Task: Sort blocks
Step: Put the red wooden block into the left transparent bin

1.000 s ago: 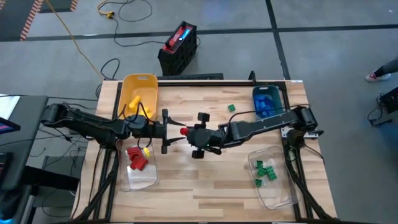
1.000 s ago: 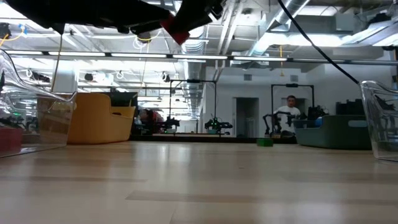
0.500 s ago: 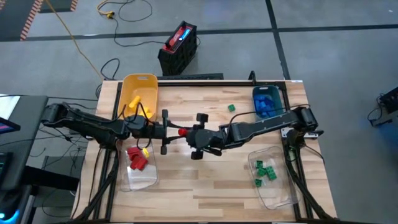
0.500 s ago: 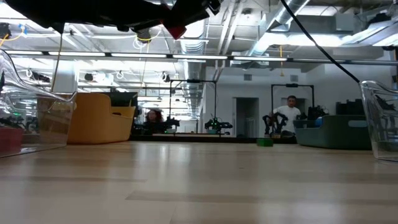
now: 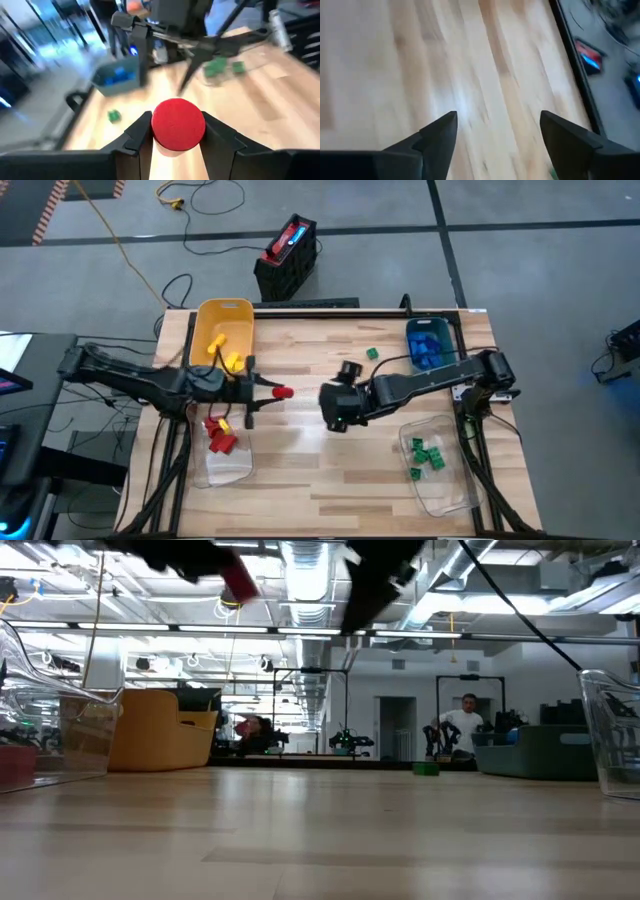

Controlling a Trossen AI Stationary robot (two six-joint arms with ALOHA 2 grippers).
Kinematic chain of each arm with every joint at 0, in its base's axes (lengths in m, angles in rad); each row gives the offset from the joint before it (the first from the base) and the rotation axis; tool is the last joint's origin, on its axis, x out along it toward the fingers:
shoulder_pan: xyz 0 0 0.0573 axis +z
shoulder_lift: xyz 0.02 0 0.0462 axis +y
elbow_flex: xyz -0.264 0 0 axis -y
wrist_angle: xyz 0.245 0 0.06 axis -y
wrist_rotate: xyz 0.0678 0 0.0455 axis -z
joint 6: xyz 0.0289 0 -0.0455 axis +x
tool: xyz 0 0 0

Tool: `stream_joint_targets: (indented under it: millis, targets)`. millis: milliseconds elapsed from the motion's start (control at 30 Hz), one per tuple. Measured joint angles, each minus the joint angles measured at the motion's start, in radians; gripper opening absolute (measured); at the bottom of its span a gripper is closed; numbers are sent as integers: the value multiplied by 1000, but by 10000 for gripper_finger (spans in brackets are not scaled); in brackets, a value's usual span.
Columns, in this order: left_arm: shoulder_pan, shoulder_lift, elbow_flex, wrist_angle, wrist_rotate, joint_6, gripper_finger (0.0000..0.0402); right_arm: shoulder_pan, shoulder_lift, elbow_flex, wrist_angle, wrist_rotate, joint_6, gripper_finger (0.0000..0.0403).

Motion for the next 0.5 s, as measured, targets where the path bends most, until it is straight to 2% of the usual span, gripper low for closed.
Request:
stream_joint_targets:
  millis: [133, 267, 367, 500]
  targets:
    - [-60, -77, 115, -397, 0, -263, 119, 11, 14, -9, -73, 51, 68, 301]
    - [-158, -93, 145, -711, 5, -499, 119, 22, 17, -49, -63, 79, 69, 302]
    - [-237, -92, 139, -841, 54, -671, 119, 16, 17, -84, -64, 117, 70, 302]
    - [-315, -60, 109, -905, 95, -853, 119, -9, 17, -108, -9, 121, 55, 302]
